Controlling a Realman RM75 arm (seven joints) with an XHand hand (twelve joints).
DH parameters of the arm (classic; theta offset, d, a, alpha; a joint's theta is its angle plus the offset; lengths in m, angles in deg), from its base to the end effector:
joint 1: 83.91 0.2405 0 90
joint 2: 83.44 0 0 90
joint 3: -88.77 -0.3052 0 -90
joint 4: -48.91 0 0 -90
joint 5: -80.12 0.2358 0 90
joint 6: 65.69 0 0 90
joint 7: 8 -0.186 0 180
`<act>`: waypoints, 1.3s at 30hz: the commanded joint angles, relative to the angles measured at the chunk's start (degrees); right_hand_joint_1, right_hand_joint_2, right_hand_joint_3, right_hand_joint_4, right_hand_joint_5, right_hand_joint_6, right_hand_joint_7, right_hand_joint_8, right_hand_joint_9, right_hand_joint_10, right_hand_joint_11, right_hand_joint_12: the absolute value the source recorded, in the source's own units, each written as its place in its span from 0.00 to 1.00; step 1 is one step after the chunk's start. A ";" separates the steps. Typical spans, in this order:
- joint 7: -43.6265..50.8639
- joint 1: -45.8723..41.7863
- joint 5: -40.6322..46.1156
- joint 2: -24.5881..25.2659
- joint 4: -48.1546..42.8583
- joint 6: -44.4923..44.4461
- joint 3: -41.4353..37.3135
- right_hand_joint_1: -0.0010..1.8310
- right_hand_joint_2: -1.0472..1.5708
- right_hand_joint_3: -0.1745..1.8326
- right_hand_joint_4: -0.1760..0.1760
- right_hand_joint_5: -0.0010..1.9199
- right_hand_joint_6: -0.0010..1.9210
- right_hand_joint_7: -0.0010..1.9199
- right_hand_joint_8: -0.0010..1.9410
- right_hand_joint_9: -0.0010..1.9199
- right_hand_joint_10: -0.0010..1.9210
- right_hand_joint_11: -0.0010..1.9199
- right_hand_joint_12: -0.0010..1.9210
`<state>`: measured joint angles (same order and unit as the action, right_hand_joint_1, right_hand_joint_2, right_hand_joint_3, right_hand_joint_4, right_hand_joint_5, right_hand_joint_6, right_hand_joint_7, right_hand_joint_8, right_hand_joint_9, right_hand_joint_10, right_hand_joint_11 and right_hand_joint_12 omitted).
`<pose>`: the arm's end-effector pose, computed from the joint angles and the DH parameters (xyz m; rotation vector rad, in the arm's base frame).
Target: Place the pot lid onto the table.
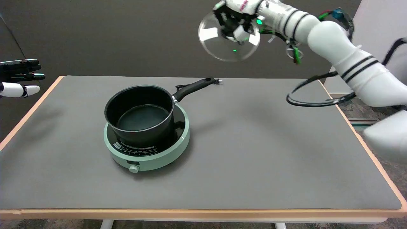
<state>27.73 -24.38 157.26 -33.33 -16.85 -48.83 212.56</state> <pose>-0.0291 -0.6022 0.3598 1.8097 0.2448 -0.0944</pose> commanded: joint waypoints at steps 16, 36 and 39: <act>-0.31 -34.76 -1.76 -12.04 -2.87 -3.65 -26.18 0.75 0.70 0.48 1.00 0.32 0.77 0.47 0.71 0.43 0.81 0.38 0.83; -0.39 -43.67 11.10 -9.57 -5.42 -1.02 -29.76 0.75 0.70 0.48 1.00 0.31 0.77 0.47 0.72 0.43 0.81 0.38 0.83; -0.39 -42.70 13.82 -9.65 -5.58 1.30 -28.39 0.75 0.70 0.48 1.00 0.31 0.77 0.47 0.72 0.43 0.81 0.38 0.83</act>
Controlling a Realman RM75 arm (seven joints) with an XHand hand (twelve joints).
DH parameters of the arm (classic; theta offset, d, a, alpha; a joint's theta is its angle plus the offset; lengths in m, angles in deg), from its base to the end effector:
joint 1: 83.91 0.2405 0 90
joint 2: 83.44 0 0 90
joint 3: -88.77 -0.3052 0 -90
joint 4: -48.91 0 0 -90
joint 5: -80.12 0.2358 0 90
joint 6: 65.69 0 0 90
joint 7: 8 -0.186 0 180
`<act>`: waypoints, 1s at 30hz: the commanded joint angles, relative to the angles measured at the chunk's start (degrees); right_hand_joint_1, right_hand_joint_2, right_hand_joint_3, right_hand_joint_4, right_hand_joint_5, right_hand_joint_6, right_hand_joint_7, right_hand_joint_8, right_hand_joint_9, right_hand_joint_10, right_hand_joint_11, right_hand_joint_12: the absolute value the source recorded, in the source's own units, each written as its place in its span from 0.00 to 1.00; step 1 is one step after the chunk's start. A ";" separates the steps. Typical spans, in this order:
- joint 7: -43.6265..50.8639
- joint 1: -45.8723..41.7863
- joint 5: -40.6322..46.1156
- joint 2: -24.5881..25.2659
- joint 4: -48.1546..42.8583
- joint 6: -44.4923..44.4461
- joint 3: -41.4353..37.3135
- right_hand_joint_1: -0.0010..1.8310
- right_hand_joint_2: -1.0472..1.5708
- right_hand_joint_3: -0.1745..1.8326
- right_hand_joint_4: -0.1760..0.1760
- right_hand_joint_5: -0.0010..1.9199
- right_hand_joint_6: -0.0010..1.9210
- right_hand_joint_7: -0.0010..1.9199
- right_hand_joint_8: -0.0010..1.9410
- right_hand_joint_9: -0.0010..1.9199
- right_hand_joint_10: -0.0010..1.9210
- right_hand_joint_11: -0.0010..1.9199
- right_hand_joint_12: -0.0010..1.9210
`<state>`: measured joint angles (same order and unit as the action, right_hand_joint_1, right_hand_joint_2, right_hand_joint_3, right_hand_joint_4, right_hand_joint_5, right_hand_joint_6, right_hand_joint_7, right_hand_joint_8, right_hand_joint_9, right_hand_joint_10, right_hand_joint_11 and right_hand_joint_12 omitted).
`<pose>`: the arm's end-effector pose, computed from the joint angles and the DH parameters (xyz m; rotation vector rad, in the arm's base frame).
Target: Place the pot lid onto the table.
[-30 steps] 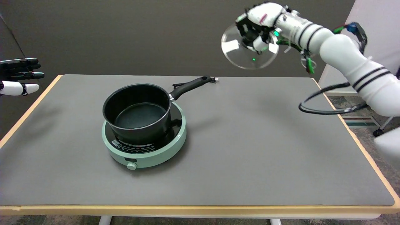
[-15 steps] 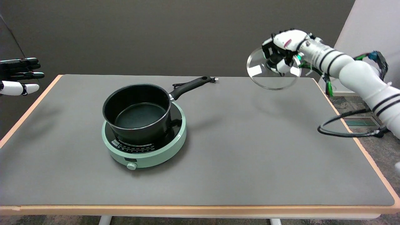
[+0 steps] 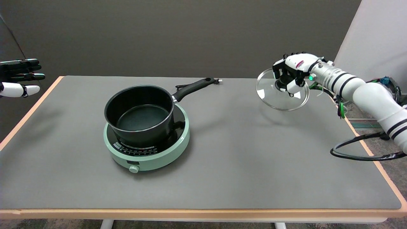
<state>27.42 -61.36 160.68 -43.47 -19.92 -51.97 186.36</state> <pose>-0.1965 -0.4894 0.5344 1.4988 -0.0772 -0.1603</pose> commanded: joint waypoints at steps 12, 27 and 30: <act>0.32 3.38 10.48 0.74 1.48 3.33 10.74 0.75 0.70 0.48 1.00 0.31 0.77 0.47 0.72 0.43 0.81 0.38 0.84; 0.48 8.34 8.72 2.34 10.51 1.65 16.74 0.75 0.70 0.48 1.00 0.32 0.76 0.47 0.71 0.43 0.81 0.38 0.83; 0.48 8.42 8.17 2.34 11.55 1.17 17.37 0.75 0.70 0.48 1.00 0.32 0.76 0.47 0.71 0.43 0.81 0.38 0.83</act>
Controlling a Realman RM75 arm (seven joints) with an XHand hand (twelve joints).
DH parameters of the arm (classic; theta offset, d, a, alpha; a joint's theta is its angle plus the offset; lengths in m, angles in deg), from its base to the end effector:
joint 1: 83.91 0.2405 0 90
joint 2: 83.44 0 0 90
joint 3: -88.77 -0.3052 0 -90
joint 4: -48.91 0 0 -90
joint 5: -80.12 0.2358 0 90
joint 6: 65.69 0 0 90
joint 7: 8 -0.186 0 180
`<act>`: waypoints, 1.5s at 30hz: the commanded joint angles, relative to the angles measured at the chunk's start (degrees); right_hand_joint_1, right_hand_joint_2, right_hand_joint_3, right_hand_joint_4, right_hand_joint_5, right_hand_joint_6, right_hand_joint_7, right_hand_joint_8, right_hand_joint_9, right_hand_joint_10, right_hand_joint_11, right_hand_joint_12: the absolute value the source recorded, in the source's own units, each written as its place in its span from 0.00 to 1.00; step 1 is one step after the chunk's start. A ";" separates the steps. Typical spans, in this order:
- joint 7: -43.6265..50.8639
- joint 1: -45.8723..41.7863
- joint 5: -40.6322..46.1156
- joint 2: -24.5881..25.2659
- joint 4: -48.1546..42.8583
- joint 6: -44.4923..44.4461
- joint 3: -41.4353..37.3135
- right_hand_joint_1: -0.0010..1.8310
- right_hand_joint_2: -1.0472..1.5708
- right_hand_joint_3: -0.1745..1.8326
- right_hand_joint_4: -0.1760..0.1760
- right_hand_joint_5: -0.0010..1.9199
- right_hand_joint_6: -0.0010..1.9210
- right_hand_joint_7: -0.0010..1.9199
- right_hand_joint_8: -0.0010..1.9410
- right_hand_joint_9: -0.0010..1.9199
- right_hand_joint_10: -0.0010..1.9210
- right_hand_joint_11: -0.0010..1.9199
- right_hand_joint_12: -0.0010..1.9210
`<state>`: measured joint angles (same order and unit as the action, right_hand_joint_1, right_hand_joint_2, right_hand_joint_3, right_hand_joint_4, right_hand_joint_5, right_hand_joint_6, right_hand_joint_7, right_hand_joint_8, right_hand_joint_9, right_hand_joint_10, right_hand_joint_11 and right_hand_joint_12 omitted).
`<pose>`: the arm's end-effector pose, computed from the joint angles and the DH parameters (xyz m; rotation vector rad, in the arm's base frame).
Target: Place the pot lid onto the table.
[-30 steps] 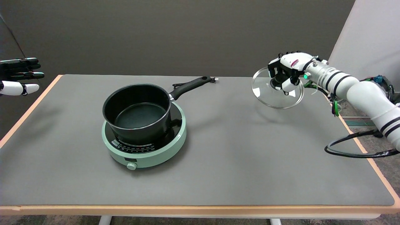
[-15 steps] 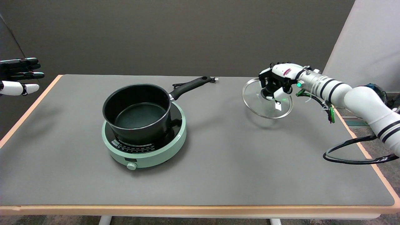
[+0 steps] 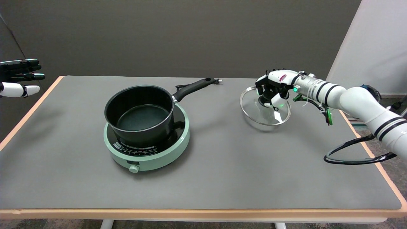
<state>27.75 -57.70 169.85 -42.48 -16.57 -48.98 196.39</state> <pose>-0.2411 -0.5006 0.4928 1.6016 -0.2725 -0.1631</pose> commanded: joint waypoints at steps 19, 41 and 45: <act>0.15 5.32 -1.01 1.43 8.04 -1.82 7.35 0.75 0.70 0.48 1.00 0.32 0.76 0.47 0.72 0.43 0.81 0.38 0.83; 0.15 4.76 -1.01 1.59 8.84 -2.06 7.35 0.75 0.70 0.49 1.00 0.32 0.77 0.47 0.72 0.43 0.81 0.38 0.84; 0.14 4.67 -1.02 1.59 8.86 -2.07 7.32 0.75 0.70 0.49 1.00 0.32 0.77 0.47 0.72 0.43 0.81 0.37 0.83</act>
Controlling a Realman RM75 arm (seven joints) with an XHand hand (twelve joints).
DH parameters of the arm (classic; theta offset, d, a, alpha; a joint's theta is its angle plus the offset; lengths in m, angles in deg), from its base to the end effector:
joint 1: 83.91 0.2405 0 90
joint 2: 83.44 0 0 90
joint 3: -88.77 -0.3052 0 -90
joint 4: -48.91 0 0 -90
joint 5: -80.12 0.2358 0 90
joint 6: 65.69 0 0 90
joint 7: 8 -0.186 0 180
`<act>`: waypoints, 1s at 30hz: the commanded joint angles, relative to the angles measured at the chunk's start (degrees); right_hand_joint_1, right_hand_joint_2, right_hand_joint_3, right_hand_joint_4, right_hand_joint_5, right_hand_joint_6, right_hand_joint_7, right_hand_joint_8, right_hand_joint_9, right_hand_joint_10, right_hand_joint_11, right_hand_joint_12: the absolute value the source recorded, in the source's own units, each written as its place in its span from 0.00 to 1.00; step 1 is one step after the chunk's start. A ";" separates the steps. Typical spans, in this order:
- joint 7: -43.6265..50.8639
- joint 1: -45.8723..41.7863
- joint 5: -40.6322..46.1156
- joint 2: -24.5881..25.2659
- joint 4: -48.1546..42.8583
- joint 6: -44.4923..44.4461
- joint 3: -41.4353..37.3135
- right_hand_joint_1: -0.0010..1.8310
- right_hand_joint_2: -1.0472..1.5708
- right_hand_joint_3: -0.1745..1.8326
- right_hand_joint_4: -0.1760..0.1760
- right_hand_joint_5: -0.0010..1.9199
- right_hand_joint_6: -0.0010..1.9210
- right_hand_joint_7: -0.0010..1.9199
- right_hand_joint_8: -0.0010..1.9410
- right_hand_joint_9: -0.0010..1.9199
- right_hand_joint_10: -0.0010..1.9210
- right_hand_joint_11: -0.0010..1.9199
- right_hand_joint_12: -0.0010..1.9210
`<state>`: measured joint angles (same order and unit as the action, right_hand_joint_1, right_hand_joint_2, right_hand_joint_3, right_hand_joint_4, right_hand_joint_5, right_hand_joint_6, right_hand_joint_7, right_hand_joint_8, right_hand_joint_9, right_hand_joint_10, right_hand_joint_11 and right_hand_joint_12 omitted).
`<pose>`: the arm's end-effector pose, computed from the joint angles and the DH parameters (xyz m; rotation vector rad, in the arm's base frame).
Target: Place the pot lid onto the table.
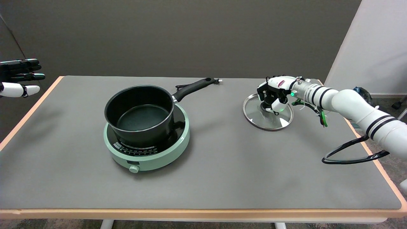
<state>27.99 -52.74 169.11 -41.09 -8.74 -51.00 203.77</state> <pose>-0.2711 -0.5122 0.5023 1.5490 -0.2977 -0.2411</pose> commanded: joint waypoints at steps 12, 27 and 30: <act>-0.09 -0.69 -0.11 0.28 0.68 -0.05 -0.03 0.74 0.72 0.41 1.00 0.34 0.68 0.47 0.68 0.44 0.73 0.37 0.82; -0.09 -0.69 0.45 0.28 0.43 0.36 -0.60 0.68 0.67 0.55 1.00 0.34 0.54 0.43 0.40 0.42 0.55 0.32 0.87; -0.26 -0.69 0.45 0.28 0.36 0.43 -0.91 0.65 0.68 0.55 1.00 0.34 0.45 0.41 0.28 0.40 0.48 0.25 0.88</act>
<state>27.92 -53.32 169.13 -40.87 -8.11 -51.10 203.64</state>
